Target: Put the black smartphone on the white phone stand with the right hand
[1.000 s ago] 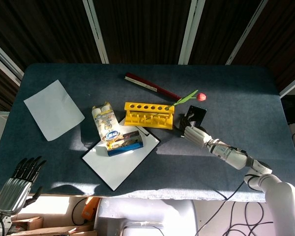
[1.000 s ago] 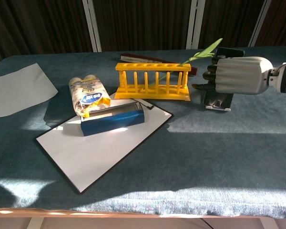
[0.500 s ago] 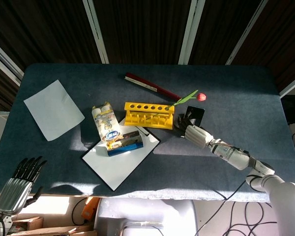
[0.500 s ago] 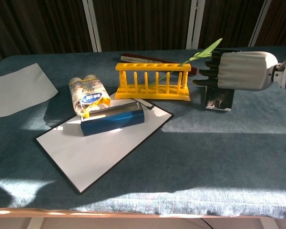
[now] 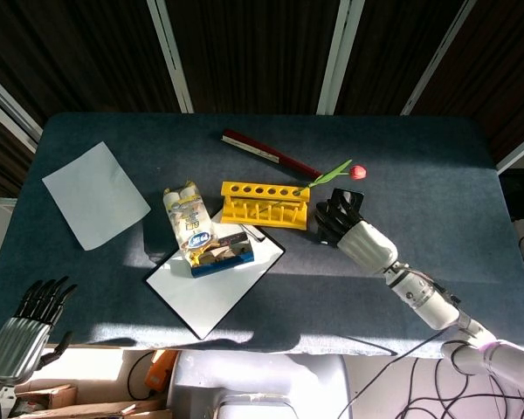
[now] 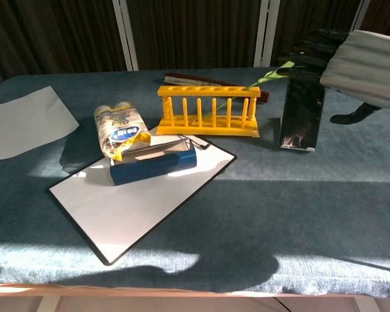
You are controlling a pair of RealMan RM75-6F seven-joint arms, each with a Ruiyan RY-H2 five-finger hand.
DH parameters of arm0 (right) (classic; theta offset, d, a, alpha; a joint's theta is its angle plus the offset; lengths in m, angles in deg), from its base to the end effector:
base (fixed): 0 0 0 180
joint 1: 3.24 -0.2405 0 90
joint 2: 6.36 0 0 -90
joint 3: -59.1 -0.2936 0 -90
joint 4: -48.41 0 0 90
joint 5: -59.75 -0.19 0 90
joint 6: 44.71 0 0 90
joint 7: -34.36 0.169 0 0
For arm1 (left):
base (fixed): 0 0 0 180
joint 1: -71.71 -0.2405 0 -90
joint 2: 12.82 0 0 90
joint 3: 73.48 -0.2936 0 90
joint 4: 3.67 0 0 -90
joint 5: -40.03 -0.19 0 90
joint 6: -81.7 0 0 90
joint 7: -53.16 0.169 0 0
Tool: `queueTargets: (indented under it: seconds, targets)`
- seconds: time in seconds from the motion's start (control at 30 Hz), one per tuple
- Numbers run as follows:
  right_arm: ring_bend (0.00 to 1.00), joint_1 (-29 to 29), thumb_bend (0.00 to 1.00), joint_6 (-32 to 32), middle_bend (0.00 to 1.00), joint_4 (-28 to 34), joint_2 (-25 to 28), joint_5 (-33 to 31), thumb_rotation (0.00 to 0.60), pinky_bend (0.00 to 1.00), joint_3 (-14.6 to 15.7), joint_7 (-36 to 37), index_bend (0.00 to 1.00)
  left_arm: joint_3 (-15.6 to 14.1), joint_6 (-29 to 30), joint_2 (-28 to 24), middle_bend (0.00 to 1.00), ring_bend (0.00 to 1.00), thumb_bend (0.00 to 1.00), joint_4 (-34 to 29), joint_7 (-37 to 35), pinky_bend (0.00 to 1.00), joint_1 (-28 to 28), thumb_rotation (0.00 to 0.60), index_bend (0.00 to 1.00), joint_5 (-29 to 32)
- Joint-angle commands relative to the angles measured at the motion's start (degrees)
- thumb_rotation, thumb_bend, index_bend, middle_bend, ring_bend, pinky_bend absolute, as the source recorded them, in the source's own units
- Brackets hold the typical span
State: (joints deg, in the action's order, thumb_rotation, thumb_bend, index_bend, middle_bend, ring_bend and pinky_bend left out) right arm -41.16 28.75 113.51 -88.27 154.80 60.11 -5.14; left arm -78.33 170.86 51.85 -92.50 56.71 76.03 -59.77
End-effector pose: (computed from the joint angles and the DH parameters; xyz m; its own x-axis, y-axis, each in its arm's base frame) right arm -0.2257 -0.3754 0.0716 0.8538 0.4499 0.2620 -0.0746 -0.3923 0.9168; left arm -0.3190 0.1741 0.1689 0.5057 0.0502 0.8613 0.8429 -0.2413 -0.4809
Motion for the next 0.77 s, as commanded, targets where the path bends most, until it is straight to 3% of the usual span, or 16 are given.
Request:
queueTargets:
  seconds: [0.03, 0.17, 0.33, 0.5, 0.57, 0.77]
  targets:
    - [0.00, 13.37, 0.34, 9.25, 0.00, 20.76, 6.77, -12.65, 0.578, 0.04, -2.06, -0.83, 0.00, 0.13, 0.84, 0.16, 0.00, 0.00, 0.37, 0.58, -1.15, 0.00, 0.06, 0.600, 0.00, -0.88]
    - [0.00, 21.61, 0.34, 15.15, 0.00, 27.15, 8.84, -17.50, 0.600, 0.00, -0.99, 6.56, 0.00, 0.76, 2.40, 0.80, 0.00, 0.00, 0.37, 1.97, -2.39, 0.00, -0.14, 0.600, 0.00, -1.04]
    - [0.00, 27.75, 0.34, 17.69, 0.00, 22.95, 8.71, -21.29, 0.600, 0.00, -2.07, 21.29, 0.00, 2.22, 2.11, 1.15, 0.00, 0.00, 0.37, 1.87, -1.37, 0.00, -0.51, 0.600, 0.00, 2.17]
    - [0.00, 30.56, 0.34, 19.25, 0.00, 17.76, 7.47, -19.41, 0.600, 0.00, -1.40, 24.86, 0.00, 3.05, 0.27, 1.10, 0.00, 0.00, 0.37, 0.93, 0.09, 0.00, -0.30, 0.600, 0.00, 4.92]
    - [0.00, 30.73, 0.34, 17.39, 0.00, 18.31, 8.62, -19.10, 0.600, 0.00, -0.46, 24.56, 0.00, 3.13, -0.06, 1.28, 0.00, 0.00, 0.37, 0.81, 0.59, 0.00, -0.18, 0.600, 0.00, 5.10]
    - [0.00, 31.55, 0.34, 17.53, 0.00, 19.36, 9.65, -18.73, 0.600, 0.00, -2.11, 26.12, 0.00, 2.97, -1.12, 1.88, 0.00, 0.00, 0.37, 0.89, 1.61, 0.00, 0.23, 0.600, 0.00, 5.01]
